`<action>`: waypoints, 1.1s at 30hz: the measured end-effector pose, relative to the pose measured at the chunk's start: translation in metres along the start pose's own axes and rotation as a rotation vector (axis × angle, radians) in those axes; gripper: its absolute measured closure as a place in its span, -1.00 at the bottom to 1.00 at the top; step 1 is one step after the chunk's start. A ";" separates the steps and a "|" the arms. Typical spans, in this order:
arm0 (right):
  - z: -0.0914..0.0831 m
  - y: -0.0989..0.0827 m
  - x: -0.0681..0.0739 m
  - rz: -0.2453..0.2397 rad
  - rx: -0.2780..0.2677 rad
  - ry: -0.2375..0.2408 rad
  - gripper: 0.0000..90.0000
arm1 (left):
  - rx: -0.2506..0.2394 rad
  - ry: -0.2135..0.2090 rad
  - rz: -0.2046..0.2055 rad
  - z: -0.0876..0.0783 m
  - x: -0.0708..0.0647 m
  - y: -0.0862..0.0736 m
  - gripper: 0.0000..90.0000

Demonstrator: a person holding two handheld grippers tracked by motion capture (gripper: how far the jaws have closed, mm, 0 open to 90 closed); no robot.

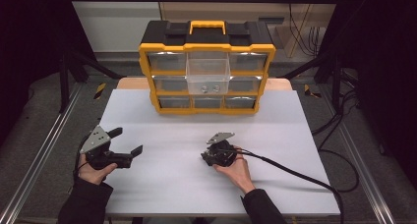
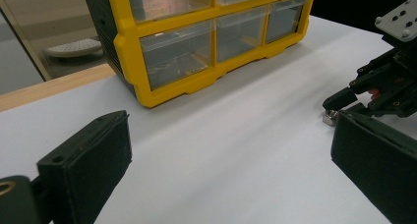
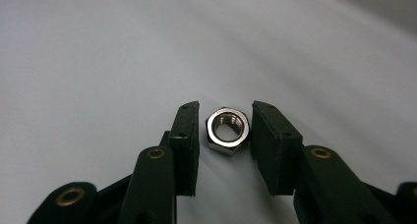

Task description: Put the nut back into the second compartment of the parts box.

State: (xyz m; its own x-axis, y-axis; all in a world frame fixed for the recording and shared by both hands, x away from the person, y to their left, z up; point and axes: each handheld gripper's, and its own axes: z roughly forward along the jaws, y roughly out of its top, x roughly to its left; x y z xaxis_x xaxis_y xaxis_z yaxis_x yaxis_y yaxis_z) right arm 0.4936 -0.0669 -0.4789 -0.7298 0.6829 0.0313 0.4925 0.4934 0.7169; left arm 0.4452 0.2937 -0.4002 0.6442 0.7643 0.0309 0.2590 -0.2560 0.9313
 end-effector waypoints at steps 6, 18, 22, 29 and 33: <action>0.000 0.000 0.000 -0.017 0.000 -0.013 0.52 | 0.000 -0.001 0.001 0.000 0.000 0.000 -0.97; 0.000 0.000 0.001 -0.012 0.003 -0.013 0.56 | 0.001 -0.002 -0.001 0.001 0.000 0.000 -0.97; -0.003 0.001 0.000 -0.022 0.012 0.016 0.56 | -0.002 0.000 -0.002 0.000 0.000 0.000 -0.97; -0.013 0.006 0.001 -0.028 -0.019 0.028 0.56 | 0.000 -0.002 0.000 0.000 0.000 0.000 -0.97; -0.025 0.011 0.001 -0.021 -0.046 0.026 0.56 | 0.001 0.000 -0.001 0.001 0.000 0.000 -0.97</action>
State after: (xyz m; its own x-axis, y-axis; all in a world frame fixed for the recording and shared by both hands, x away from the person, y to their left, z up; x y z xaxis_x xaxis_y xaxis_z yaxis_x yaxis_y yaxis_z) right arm 0.4863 -0.0740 -0.4541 -0.7523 0.6579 0.0335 0.4548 0.4819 0.7489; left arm 0.4454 0.2932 -0.4006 0.6443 0.7642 0.0300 0.2599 -0.2557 0.9312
